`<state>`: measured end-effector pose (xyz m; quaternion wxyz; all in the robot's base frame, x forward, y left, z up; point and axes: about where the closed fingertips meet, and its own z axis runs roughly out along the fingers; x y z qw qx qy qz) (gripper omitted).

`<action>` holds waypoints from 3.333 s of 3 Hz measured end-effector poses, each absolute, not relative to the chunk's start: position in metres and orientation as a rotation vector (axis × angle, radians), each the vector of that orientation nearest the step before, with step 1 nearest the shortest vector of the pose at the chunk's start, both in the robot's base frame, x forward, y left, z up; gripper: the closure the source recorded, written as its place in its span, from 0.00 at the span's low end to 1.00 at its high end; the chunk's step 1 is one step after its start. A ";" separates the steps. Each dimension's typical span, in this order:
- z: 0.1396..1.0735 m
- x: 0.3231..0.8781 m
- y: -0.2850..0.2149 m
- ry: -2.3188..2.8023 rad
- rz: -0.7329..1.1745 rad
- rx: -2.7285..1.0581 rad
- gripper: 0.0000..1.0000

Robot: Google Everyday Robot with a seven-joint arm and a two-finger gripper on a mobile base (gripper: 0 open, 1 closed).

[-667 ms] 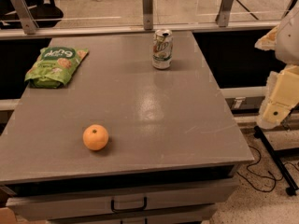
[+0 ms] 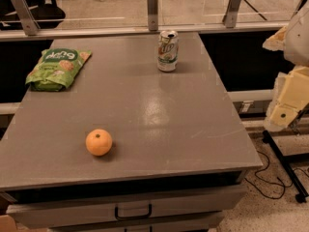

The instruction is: Knock 7up can over

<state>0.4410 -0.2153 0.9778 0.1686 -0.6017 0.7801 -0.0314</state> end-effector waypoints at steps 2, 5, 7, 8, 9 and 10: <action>0.931 0.526 -0.193 2.101 0.073 -1.628 0.00; 0.894 0.687 -0.127 1.892 0.399 -1.413 0.00; 0.887 0.710 -0.076 1.819 0.704 -1.330 0.00; 0.911 0.683 -0.045 1.723 0.852 -1.355 0.00; 0.943 0.643 -0.011 1.610 0.996 -1.424 0.00; 0.976 0.600 0.017 1.481 1.103 -1.512 0.00</action>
Offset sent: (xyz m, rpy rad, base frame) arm 0.1577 0.0347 -0.0776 0.3170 -0.0930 0.0378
